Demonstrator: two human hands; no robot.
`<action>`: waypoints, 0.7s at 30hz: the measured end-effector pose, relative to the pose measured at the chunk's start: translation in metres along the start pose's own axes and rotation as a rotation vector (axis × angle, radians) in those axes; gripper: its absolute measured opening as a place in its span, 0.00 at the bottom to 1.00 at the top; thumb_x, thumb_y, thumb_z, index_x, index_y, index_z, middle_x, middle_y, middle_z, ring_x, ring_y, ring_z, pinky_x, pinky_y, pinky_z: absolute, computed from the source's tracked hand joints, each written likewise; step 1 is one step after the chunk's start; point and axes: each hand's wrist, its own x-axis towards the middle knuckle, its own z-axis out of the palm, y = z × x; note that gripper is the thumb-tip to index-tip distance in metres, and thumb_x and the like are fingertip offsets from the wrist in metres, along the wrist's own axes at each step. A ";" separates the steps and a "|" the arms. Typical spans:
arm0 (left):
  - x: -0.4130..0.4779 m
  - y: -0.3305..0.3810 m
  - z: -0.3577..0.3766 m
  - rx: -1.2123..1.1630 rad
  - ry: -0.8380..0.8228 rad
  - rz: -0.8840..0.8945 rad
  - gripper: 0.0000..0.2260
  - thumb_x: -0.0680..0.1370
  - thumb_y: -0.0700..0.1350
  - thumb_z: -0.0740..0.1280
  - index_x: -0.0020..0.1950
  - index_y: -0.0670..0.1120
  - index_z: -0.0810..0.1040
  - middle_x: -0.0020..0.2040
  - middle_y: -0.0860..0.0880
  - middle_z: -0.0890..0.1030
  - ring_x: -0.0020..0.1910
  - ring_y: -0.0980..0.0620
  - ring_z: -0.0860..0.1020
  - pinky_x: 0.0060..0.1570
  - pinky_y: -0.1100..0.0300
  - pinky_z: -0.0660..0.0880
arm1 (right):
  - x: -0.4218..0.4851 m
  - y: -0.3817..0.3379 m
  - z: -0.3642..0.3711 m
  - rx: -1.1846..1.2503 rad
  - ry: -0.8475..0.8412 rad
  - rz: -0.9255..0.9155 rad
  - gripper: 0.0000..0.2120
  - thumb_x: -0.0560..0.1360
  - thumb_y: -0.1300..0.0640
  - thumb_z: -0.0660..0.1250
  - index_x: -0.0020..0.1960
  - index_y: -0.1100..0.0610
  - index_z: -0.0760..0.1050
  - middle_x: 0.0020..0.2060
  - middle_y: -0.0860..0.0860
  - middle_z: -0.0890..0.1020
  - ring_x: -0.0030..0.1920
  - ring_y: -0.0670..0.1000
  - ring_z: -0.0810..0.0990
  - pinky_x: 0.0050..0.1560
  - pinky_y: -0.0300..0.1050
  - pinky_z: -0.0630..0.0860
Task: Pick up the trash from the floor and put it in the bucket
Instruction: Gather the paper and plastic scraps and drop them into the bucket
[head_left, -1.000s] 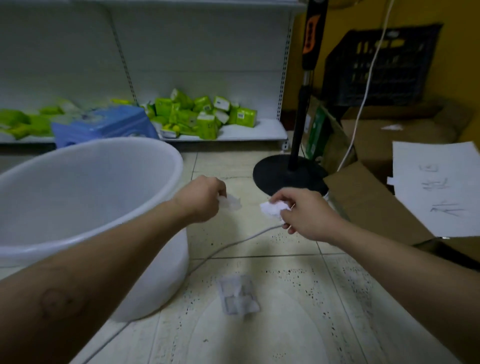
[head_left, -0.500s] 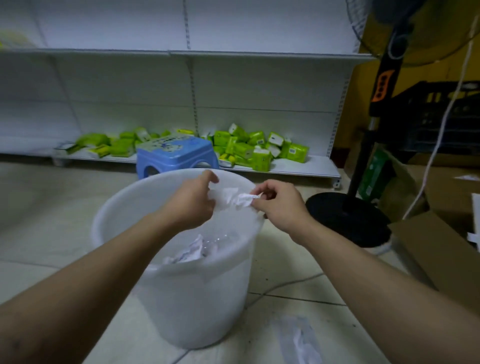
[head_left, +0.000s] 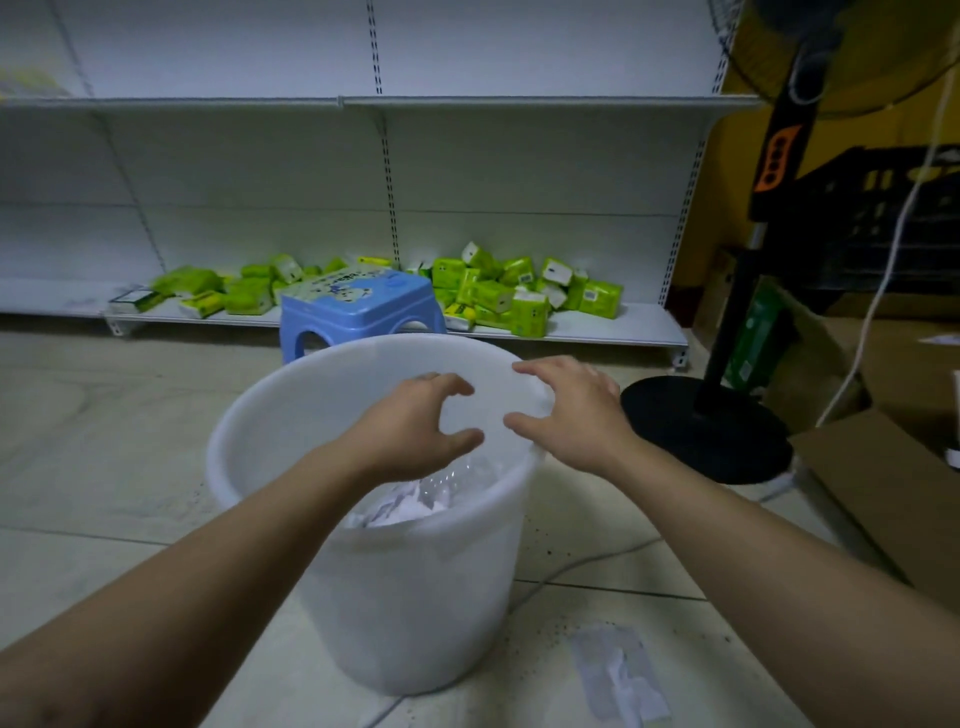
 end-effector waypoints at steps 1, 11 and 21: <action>0.004 0.012 0.004 -0.021 0.011 0.035 0.23 0.72 0.57 0.70 0.64 0.52 0.73 0.63 0.51 0.76 0.62 0.52 0.73 0.59 0.58 0.68 | -0.002 0.008 -0.008 -0.017 0.011 0.015 0.29 0.67 0.41 0.69 0.66 0.41 0.69 0.66 0.47 0.72 0.67 0.51 0.67 0.67 0.54 0.58; 0.004 0.116 0.106 0.223 -0.247 0.349 0.22 0.76 0.51 0.66 0.68 0.48 0.68 0.63 0.46 0.74 0.59 0.46 0.73 0.54 0.50 0.75 | -0.075 0.127 -0.040 -0.205 -0.389 0.211 0.40 0.65 0.40 0.73 0.73 0.43 0.60 0.72 0.49 0.66 0.70 0.54 0.66 0.67 0.52 0.65; -0.045 0.083 0.256 0.183 -0.742 -0.020 0.22 0.77 0.51 0.65 0.69 0.44 0.68 0.67 0.43 0.72 0.63 0.44 0.73 0.61 0.51 0.72 | -0.145 0.211 0.039 -0.256 -0.859 0.230 0.36 0.71 0.47 0.71 0.74 0.49 0.60 0.70 0.56 0.67 0.68 0.57 0.68 0.63 0.47 0.68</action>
